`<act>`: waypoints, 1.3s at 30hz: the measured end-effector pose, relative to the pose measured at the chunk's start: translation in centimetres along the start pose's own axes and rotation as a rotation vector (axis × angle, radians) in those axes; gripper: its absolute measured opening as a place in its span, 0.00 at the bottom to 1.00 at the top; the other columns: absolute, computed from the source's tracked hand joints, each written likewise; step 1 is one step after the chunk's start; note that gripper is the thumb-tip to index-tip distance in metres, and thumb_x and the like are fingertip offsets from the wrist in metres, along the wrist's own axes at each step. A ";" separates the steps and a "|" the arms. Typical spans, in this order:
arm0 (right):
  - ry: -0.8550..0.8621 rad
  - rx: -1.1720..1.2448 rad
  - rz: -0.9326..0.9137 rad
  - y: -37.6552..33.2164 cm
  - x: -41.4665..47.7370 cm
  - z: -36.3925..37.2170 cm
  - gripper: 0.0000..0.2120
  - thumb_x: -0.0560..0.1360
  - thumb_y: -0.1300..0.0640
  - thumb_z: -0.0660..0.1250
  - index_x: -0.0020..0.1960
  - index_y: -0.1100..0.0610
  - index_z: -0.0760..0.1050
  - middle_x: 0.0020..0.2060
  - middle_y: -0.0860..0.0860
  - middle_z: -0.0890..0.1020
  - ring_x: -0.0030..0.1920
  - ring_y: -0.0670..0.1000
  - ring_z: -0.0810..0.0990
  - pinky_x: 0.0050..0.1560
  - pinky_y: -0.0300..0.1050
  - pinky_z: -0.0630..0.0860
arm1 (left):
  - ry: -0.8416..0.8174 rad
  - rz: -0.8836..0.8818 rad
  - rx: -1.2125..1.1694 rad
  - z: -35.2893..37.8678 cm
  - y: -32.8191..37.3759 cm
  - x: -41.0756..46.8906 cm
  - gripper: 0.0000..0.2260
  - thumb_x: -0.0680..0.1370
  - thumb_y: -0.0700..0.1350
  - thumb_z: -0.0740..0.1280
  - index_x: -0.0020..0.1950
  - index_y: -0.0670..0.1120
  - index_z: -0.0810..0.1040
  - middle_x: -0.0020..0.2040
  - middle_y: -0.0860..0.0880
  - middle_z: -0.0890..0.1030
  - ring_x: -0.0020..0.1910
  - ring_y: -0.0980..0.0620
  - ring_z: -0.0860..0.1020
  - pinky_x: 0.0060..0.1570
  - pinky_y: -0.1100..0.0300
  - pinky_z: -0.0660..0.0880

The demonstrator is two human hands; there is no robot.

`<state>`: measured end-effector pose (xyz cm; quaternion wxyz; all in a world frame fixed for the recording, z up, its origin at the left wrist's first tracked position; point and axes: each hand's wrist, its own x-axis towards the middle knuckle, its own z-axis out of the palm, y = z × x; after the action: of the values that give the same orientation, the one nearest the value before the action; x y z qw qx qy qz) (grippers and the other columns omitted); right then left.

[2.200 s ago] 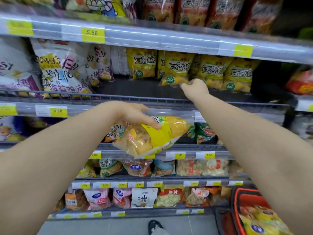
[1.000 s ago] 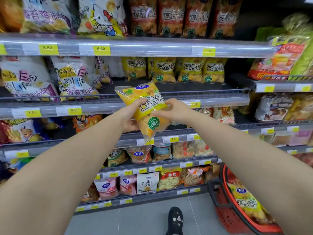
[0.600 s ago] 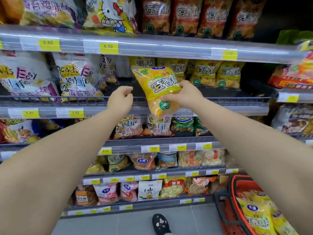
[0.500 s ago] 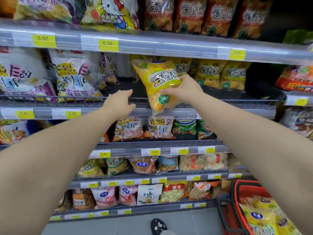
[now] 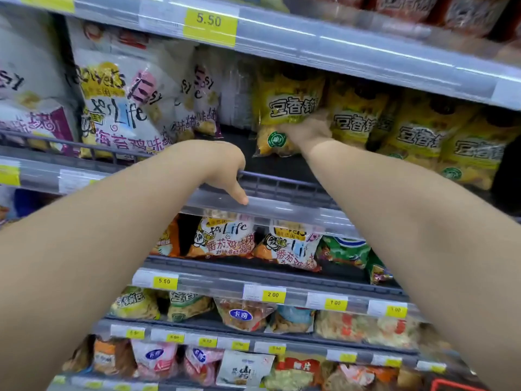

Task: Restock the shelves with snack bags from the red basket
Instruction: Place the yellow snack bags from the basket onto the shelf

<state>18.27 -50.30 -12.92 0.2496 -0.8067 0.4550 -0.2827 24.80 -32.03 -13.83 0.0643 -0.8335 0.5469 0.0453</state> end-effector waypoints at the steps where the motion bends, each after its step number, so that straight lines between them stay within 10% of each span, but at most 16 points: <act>1: 0.000 -0.031 0.004 -0.2 0.5 0.6 0.54 0.68 0.38 0.71 0.77 0.62 0.42 0.75 0.60 0.55 0.72 0.60 0.60 0.70 0.49 0.60 | -0.031 0.001 0.018 -0.3 0.1 0.2 0.25 0.68 0.65 0.70 0.49 0.45 0.76 0.40 0.50 0.76 0.39 0.50 0.74 0.40 0.55 0.72; 16: -0.057 -0.182 0.054 -0.1 1.1 1.6 0.61 0.62 0.26 0.66 0.76 0.64 0.43 0.74 0.61 0.55 0.73 0.60 0.57 0.70 0.50 0.57 | -0.141 -0.069 0.093 -2.0 1.7 0.0 0.35 0.69 0.63 0.71 0.68 0.41 0.72 0.57 0.47 0.76 0.56 0.44 0.76 0.56 0.50 0.75; 25: -0.050 -0.341 -0.102 3.8 -10.7 -5.3 0.30 0.76 0.37 0.58 0.68 0.58 0.66 0.65 0.60 0.70 0.64 0.62 0.69 0.61 0.54 0.69 | 0.246 -0.162 0.152 1.4 4.3 -5.7 0.35 0.72 0.61 0.70 0.72 0.48 0.62 0.72 0.43 0.64 0.71 0.41 0.62 0.69 0.40 0.58; 31: -0.104 -0.566 -0.113 11.1 -20.4 -10.4 0.36 0.75 0.35 0.59 0.75 0.52 0.56 0.75 0.56 0.58 0.74 0.57 0.56 0.72 0.58 0.57 | 0.286 -0.020 0.018 4.3 9.9 -9.3 0.45 0.72 0.59 0.70 0.78 0.53 0.44 0.79 0.45 0.42 0.77 0.43 0.44 0.72 0.40 0.51; 39: -0.177 -0.611 0.172 23.4 -31.3 -16.7 0.38 0.72 0.34 0.63 0.76 0.46 0.52 0.76 0.53 0.54 0.75 0.56 0.53 0.71 0.61 0.56 | 0.154 0.125 -0.113 9.6 21.8 -13.3 0.44 0.71 0.63 0.69 0.78 0.53 0.47 0.78 0.45 0.50 0.75 0.42 0.55 0.68 0.41 0.61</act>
<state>-20.36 -36.14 -23.60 0.0577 -0.8243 0.5619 -0.0397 -0.54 -27.02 -22.64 -0.0282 -0.8009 0.5979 0.0158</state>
